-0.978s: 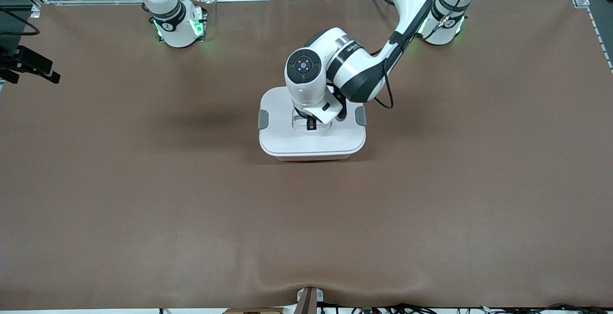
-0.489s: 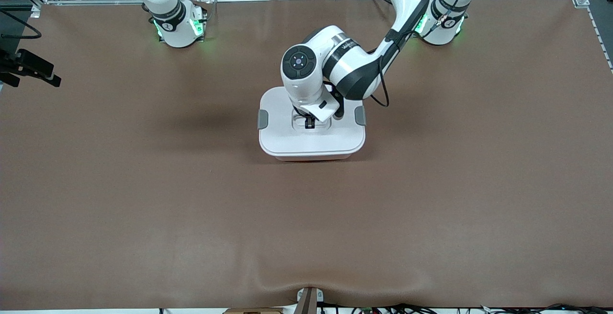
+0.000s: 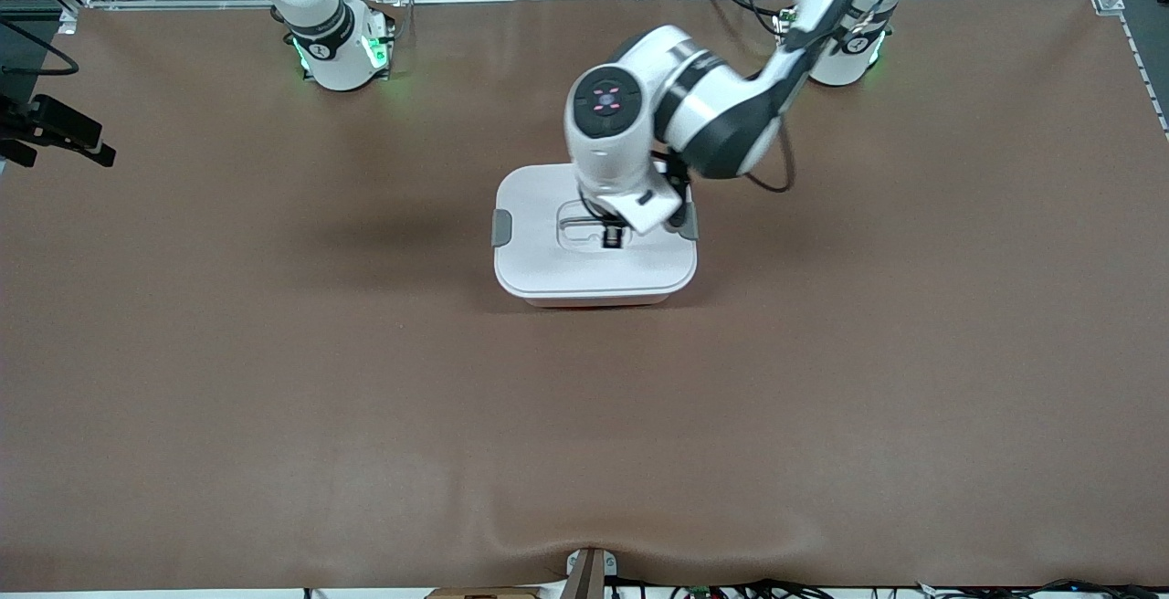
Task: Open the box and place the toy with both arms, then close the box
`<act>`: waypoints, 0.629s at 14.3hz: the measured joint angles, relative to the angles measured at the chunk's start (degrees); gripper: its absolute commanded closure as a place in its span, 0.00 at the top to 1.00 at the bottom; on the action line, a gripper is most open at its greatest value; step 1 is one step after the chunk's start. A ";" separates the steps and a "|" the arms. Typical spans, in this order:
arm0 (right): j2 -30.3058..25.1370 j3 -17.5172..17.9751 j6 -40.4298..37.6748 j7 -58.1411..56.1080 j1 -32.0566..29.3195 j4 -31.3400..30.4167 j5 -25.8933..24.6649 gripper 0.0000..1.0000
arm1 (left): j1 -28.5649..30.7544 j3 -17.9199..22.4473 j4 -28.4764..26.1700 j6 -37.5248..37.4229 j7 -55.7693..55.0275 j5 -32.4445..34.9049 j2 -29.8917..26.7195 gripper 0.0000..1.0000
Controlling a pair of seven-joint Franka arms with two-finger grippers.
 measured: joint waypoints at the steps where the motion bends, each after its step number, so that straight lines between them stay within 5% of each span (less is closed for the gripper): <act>1: 0.00 0.00 -0.02 0.00 0.00 -0.02 -0.01 1.00 | 1.76 0.02 0.00 -1.18 3.05 -0.12 -1.60 1.00; 9: 0.01 -0.01 -0.07 -0.02 0.00 -0.03 -0.02 1.00 | 12.72 0.36 -0.04 -9.72 32.00 -0.19 -6.64 1.00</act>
